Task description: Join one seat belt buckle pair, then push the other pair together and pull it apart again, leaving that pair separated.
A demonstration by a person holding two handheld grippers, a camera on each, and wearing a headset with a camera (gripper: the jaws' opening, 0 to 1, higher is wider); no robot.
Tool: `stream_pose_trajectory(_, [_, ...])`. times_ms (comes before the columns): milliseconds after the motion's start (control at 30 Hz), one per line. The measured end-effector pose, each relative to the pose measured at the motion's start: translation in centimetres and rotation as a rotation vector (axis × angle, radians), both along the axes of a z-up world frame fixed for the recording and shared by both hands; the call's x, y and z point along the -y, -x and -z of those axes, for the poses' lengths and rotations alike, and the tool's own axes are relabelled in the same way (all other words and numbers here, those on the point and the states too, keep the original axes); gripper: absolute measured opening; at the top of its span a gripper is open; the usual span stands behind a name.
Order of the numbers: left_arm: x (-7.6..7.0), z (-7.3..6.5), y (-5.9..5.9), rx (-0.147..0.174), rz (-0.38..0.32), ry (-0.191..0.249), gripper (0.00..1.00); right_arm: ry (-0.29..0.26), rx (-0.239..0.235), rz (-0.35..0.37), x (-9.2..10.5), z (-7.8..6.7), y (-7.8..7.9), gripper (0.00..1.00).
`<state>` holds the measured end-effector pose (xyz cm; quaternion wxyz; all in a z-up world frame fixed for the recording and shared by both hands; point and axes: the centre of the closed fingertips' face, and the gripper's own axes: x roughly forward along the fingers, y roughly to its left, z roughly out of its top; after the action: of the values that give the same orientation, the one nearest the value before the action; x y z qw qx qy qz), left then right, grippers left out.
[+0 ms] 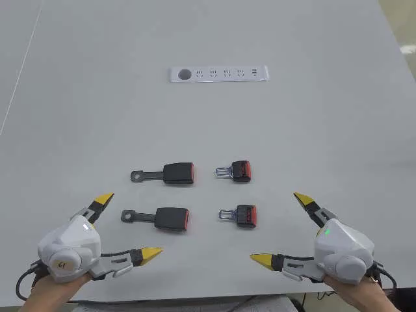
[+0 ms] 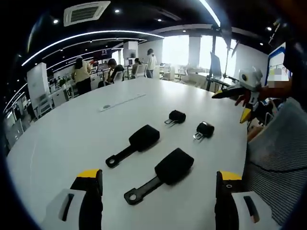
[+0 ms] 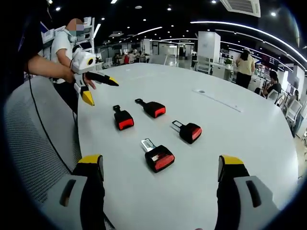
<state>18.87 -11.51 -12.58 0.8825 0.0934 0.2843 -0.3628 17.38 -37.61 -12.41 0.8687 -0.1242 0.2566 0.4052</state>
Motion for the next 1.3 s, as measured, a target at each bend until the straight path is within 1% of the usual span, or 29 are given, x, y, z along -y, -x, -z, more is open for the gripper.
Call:
stream_pose_trajectory(600, [0.4,-0.4,0.1,0.003,0.007,0.002,1.00,0.002,0.005,-0.002,0.2,-0.1,0.0,1.00])
stream_pose_trajectory(733, [0.4,-0.3,0.1,0.007,0.010,0.003,1.00,0.002,0.005,-0.003,0.1,-0.1,0.0,1.00])
stream_pose_trajectory(1133, [0.8,-1.0,0.2,0.014,0.015,0.001,1.00,0.001,0.007,-0.005,0.2,-0.1,0.0,1.00])
stream_pose_trajectory(1300, [0.6,-0.6,0.2,0.016,0.020,-0.002,1.00,0.003,0.010,-0.005,0.2,-0.2,0.0,1.00])
